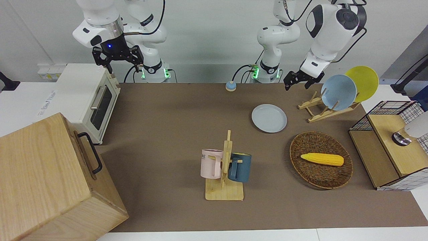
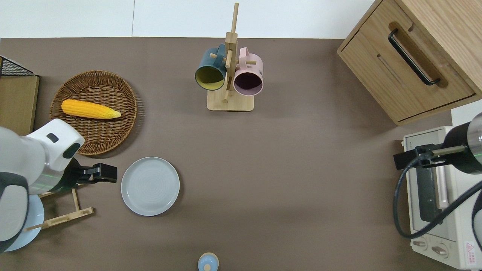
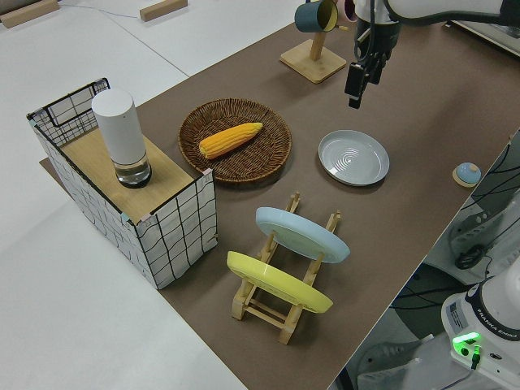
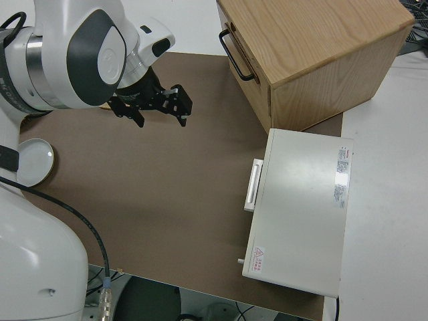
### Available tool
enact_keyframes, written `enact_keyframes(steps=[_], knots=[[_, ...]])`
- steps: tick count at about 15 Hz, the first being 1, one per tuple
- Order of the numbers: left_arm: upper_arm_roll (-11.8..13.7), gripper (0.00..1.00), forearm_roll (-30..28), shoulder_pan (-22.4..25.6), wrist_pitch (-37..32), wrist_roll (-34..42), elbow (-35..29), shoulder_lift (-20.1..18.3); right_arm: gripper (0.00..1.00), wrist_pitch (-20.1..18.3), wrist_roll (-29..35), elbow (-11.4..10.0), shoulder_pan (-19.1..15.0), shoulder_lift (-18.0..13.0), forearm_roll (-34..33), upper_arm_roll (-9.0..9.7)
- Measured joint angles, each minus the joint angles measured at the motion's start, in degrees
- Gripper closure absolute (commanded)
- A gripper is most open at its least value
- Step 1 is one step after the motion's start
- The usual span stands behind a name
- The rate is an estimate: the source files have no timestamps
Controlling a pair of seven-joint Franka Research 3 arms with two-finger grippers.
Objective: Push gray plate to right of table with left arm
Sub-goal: 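Move the left gripper toward the edge of the gray plate nearest it, then lower the left gripper against the gray plate's near rim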
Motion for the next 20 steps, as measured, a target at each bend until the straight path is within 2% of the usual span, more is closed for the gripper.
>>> enact_keyframes(steps=[3, 7, 10, 16, 19, 20], knots=[[0.0, 0.00, 0.0, 0.0, 6.5, 0.0, -6.7, 0.8, 0.005, 0.0, 0.0, 0.0, 0.0, 0.0, 0.0, 0.00], [0.4, 0.01, 0.0, 0.1, 10.8, 0.0, -11.8, 0.9, 0.005, 0.0, 0.0, 0.0, 0.0, 0.0, 0.0, 0.00], [0.5, 0.01, 0.0, 0.1, 16.7, 0.0, -16.2, 1.8, 0.005, 0.0, 0.0, 0.0, 0.0, 0.0, 0.0, 0.00], [0.6, 0.05, 0.0, 0.1, 24.6, 0.0, -18.8, 7.7, 0.005, 0.0, 0.0, 0.0, 0.0, 0.0, 0.0, 0.00], [0.6, 0.08, 0.0, 0.2, 25.8, 0.0, -19.2, 9.2, 0.005, 0.0, 0.0, 0.0, 0.0, 0.0, 0.0, 0.00], [0.6, 0.14, 0.0, 0.2, 26.0, 0.0, -19.3, 9.4, 0.005, 0.0, 0.0, 0.0, 0.0, 0.0, 0.0, 0.00]])
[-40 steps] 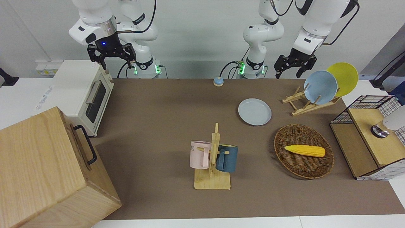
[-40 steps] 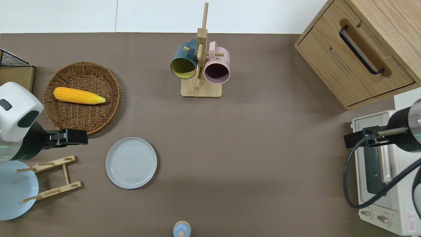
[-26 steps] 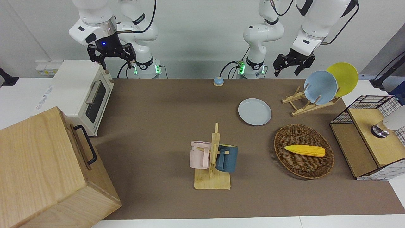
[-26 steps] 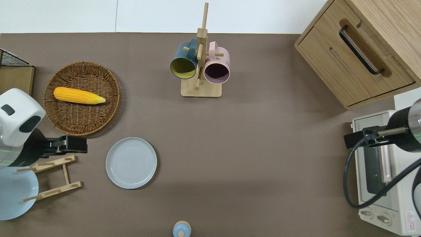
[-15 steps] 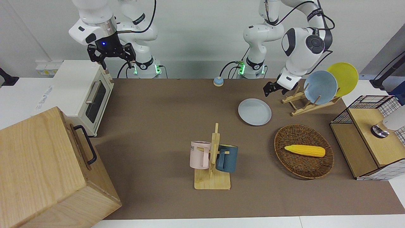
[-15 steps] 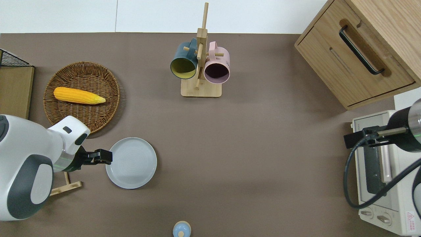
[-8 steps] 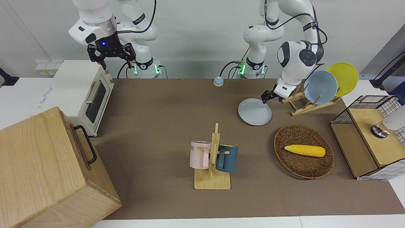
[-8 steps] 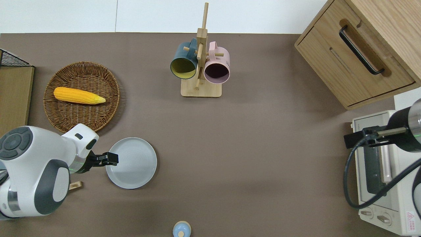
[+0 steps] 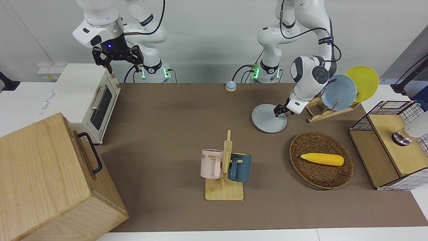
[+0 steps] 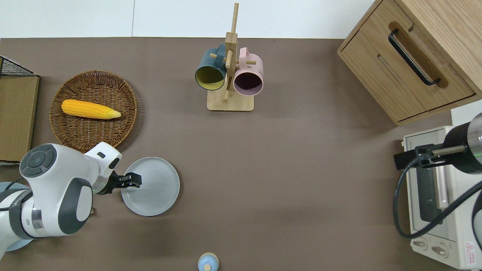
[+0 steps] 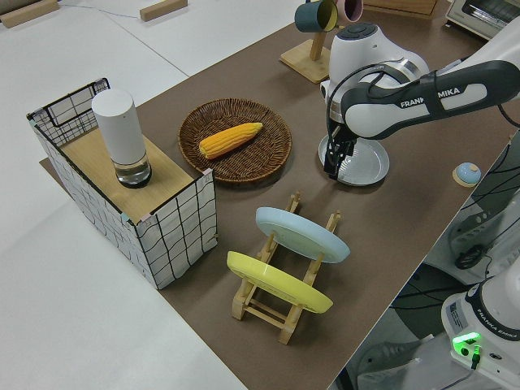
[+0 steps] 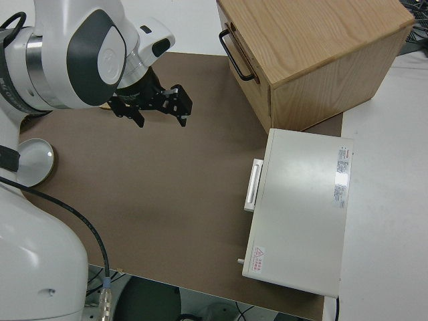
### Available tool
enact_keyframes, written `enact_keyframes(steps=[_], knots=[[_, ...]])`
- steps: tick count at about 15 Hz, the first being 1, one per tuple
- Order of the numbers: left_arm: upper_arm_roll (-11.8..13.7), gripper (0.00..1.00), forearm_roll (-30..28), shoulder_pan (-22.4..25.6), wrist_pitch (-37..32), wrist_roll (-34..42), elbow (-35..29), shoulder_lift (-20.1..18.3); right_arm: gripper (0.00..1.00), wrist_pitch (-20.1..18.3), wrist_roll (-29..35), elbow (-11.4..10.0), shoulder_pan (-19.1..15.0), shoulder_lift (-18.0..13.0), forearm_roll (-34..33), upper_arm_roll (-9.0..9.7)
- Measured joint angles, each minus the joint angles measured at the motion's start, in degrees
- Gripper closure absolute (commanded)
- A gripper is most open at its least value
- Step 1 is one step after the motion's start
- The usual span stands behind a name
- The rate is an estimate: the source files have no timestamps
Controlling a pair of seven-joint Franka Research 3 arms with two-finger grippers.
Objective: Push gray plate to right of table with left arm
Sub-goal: 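Lower the left gripper against the gray plate's near rim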
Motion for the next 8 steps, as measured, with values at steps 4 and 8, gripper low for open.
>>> enact_keyframes(steps=[4, 8], knots=[[0.0, 0.45, 0.0, 0.2, 1.3, 0.0, -0.6, 0.8, 0.005, 0.0, 0.0, 0.0, 0.0, 0.0, 0.0, 0.00], [0.0, 0.79, 0.0, 0.4, 1.5, 0.0, -0.7, 1.3, 0.005, 0.0, 0.0, 0.0, 0.0, 0.0, 0.0, 0.00]])
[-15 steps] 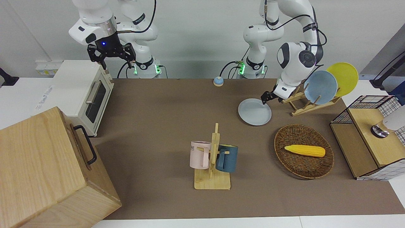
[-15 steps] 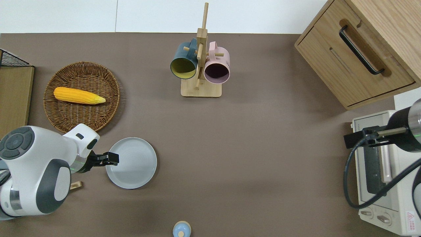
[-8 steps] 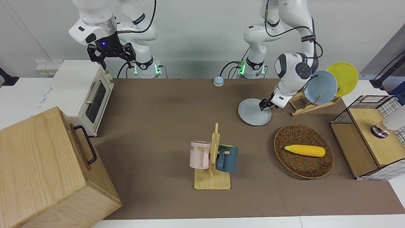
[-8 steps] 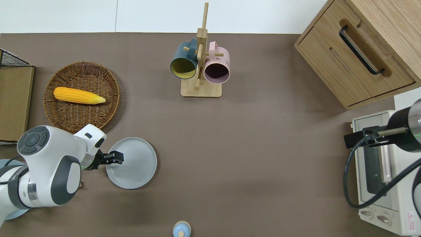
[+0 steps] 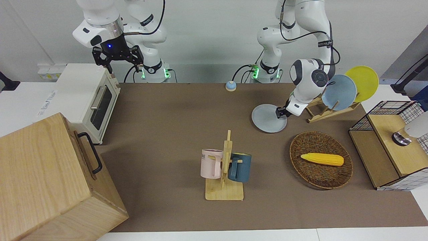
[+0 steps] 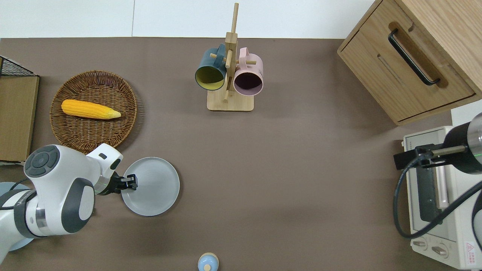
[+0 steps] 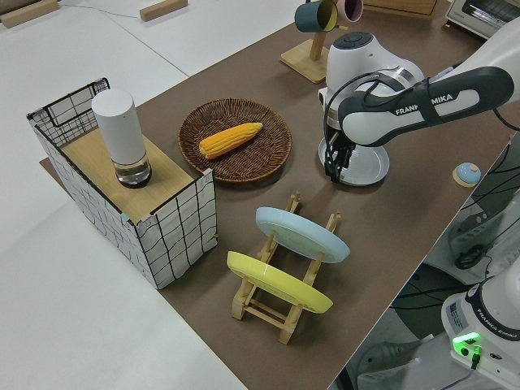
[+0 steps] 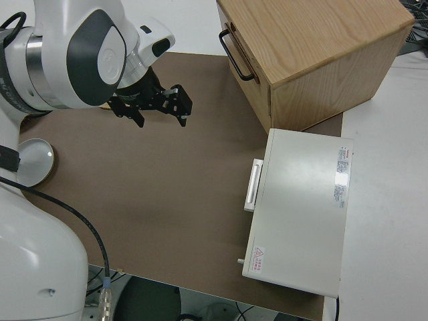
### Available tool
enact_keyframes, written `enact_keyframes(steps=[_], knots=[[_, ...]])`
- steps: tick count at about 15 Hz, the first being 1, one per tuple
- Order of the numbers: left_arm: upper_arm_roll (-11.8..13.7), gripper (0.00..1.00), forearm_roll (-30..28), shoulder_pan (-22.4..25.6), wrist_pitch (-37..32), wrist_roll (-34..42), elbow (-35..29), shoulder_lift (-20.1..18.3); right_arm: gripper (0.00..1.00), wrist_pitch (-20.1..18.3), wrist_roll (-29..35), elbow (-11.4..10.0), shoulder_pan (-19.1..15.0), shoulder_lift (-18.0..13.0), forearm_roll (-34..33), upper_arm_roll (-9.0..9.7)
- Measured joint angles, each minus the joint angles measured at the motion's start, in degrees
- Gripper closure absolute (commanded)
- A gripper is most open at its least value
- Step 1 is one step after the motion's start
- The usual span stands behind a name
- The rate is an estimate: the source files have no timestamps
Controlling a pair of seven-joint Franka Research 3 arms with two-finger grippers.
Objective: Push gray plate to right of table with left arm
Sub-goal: 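Lower the left gripper against the gray plate's near rim, then push the gray plate with the left gripper across the table away from it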
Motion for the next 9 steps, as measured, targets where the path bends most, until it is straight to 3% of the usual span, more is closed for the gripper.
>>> enact_keyframes(steps=[3, 9], knots=[[0.0, 1.00, 0.0, 0.0, 0.1, 0.0, 0.0, 0.0, 0.005, 0.0, 0.0, 0.0, 0.0, 0.0, 0.0, 0.00], [-0.6, 1.00, -0.1, -0.1, 0.0, 0.0, 0.0, -0.2, 0.005, 0.0, 0.0, 0.0, 0.0, 0.0, 0.0, 0.00]])
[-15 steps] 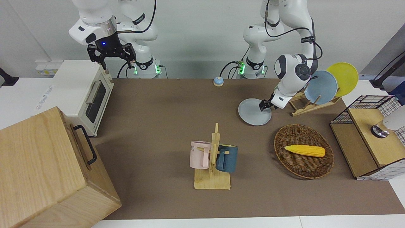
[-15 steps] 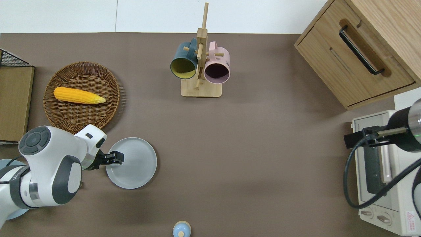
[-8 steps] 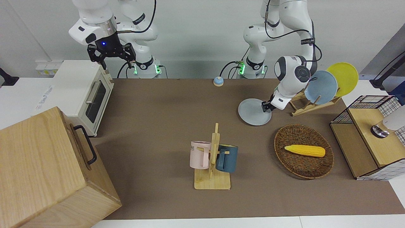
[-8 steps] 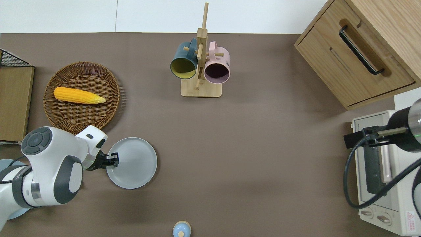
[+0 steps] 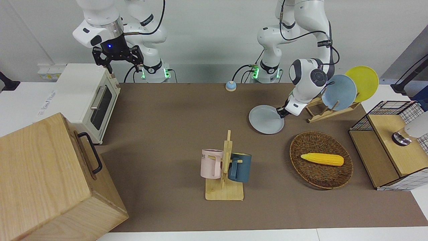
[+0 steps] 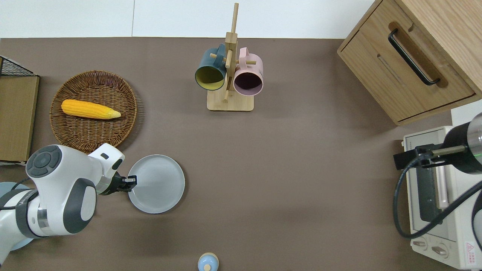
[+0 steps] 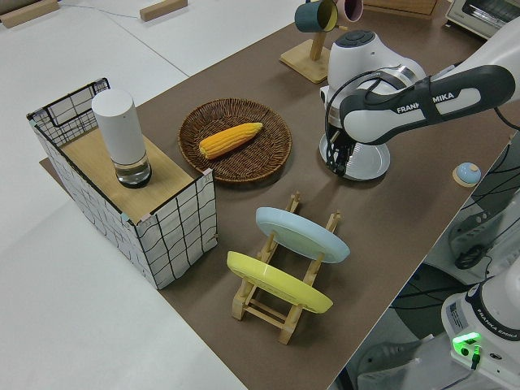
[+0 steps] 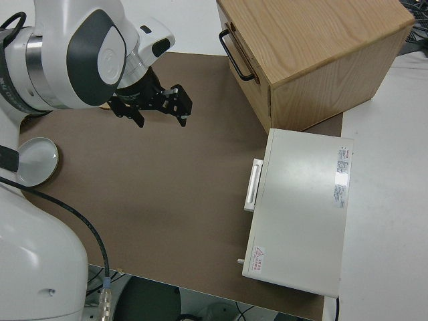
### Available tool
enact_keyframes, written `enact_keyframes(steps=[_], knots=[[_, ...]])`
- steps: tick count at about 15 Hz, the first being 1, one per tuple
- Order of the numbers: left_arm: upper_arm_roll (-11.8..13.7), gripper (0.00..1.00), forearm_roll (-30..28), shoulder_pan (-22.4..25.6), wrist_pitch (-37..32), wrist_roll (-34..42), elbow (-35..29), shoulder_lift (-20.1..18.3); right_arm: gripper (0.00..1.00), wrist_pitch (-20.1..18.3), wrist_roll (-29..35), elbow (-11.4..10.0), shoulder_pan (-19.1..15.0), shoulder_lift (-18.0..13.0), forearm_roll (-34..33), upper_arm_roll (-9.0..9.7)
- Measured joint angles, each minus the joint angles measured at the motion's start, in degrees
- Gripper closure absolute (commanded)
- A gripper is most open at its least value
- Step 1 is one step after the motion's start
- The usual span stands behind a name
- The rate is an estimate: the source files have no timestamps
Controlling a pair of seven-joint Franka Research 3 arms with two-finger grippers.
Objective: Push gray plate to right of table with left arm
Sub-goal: 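Push the gray plate with the left gripper across the table away from it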
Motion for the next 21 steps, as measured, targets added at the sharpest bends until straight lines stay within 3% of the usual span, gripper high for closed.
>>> enact_keyframes(steps=[5, 17, 21], knots=[[-1.6, 1.00, -2.0, -1.9, 0.5, -0.5, 0.0, 0.1, 0.005, 0.0, 0.0, 0.0, 0.0, 0.0, 0.0, 0.00], [-2.1, 1.00, -12.0, -16.6, 7.5, -11.2, 0.1, 1.7, 0.005, 0.0, 0.0, 0.0, 0.0, 0.0, 0.0, 0.00], [-2.1, 1.00, -12.7, -21.2, 10.8, -16.4, 0.4, 2.5, 0.005, 0.0, 0.0, 0.0, 0.0, 0.0, 0.0, 0.00]])
